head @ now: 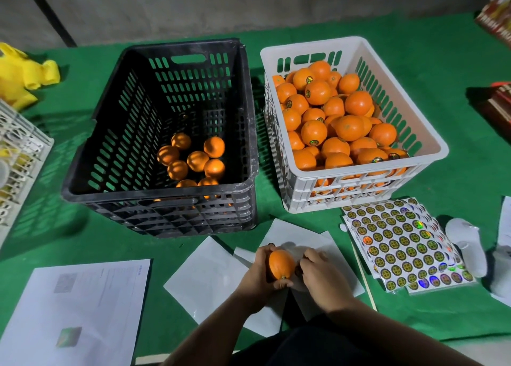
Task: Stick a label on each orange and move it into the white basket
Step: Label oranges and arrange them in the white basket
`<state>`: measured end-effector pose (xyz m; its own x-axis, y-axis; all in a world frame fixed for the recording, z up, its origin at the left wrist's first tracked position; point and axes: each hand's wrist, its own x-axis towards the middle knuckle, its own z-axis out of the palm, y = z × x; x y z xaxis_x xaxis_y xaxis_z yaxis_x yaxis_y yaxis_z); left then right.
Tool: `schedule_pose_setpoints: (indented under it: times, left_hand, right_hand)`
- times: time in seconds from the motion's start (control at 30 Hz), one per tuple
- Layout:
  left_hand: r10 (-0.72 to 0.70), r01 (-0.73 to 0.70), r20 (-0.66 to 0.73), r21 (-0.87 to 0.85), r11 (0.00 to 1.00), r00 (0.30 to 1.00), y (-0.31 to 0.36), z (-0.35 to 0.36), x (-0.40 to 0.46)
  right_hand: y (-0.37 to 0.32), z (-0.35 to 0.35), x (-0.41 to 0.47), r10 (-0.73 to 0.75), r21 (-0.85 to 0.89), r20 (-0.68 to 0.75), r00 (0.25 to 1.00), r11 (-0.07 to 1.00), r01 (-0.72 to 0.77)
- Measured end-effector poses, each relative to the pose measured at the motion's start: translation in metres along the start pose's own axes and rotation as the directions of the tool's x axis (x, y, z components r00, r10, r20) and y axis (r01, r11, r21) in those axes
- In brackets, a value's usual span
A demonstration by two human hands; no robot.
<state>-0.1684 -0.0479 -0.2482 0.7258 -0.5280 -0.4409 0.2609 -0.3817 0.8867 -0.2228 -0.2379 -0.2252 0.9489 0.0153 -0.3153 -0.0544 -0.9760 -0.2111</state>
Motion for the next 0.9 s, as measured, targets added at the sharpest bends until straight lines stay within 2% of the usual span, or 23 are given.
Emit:
schedule_pose_setpoints:
  times: [0.27,0.43,0.57,0.7,0.8,0.9]
  left_hand:
    - [0.002,-0.002,-0.008,-0.005,1.0,1.0,-0.001,0.001,0.0]
    - [-0.002,0.002,-0.014,-0.02,1.0,1.0,-0.002,0.0,0.001]
    - [-0.015,0.014,-0.009,-0.037,0.999,1.0,-0.001,0.0,0.001]
    - [-0.012,0.012,-0.01,-0.037,0.999,1.0,-0.001,0.001,0.001]
    - [-0.017,0.017,-0.011,-0.034,0.999,1.0,-0.001,0.001,0.001]
    - [-0.019,0.019,-0.008,-0.041,0.999,1.0,-0.001,0.001,0.001]
  right_hand:
    - [-0.005,-0.003,0.001,0.019,0.007,-0.049,0.999,1.0,-0.018]
    - [0.001,-0.001,-0.004,-0.058,-0.057,-0.055,0.997,0.997,0.055]
    - [0.001,0.0,-0.004,-0.025,-0.02,-0.096,0.995,1.0,0.023]
    - [0.003,-0.01,-0.009,-0.193,-0.107,-0.156,0.969,0.978,0.178]
    - [0.008,-0.01,-0.01,-0.325,-0.243,-0.23,0.917,0.932,0.269]
    - [0.016,-0.009,-0.009,-0.417,-0.311,-0.239,0.877,0.888,0.337]
